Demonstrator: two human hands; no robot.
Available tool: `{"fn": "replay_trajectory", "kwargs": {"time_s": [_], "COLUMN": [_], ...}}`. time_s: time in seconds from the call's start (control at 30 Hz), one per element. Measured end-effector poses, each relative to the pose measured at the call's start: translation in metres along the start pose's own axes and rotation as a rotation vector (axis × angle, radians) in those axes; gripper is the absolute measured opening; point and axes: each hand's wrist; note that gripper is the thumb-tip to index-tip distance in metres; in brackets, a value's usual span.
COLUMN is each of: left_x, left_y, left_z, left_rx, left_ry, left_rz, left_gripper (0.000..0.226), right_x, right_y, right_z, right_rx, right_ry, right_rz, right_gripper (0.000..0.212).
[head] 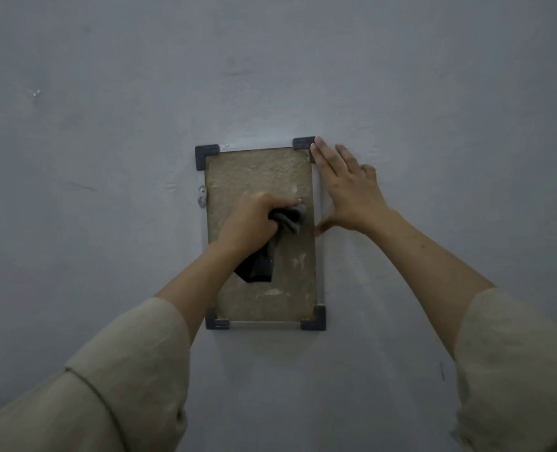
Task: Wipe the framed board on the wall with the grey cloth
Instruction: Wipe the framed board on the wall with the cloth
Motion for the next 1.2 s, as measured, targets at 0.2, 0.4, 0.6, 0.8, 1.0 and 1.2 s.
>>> {"fn": "replay_trajectory", "kwargs": {"time_s": [0.2,0.4,0.6,0.8,1.0,1.2], "left_x": [-0.008,-0.021,-0.019,-0.031,-0.035,-0.034], "left_y": [0.002,-0.013,-0.006,-0.015,-0.021,-0.008], "left_z": [0.002,-0.004,0.002,-0.001,0.003,0.013], "left_rx": [0.008,0.042,-0.026,0.073,-0.114,-0.018], "left_ry": [-0.148,-0.091,0.023,-0.081,0.081,-0.013], "left_rz": [0.264,0.225,0.039,0.375,-0.079,0.319], "left_gripper": [0.048,0.050,0.047,0.049,0.054,0.044], "right_x": [-0.001,-0.001,-0.002,-0.001,-0.004,-0.005], "right_y": [0.001,0.002,0.002,0.003,0.006,0.008], "right_z": [0.000,0.000,0.001,0.002,0.003,0.004], "right_rx": [-0.003,0.008,-0.006,0.011,0.010,0.011], "right_ry": [-0.002,-0.004,-0.002,-0.007,-0.004,-0.008], "right_rz": [0.000,0.012,0.013,0.023,0.013,0.018], "right_gripper": [0.138,0.138,0.138,0.138,0.139,0.139]}}
Point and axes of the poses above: each hand's wrist, its own x-axis away from the middle knuckle, its own y-axis out of the palm, z = x × y, and after that the axes turned 2 degrees about x, right-handed
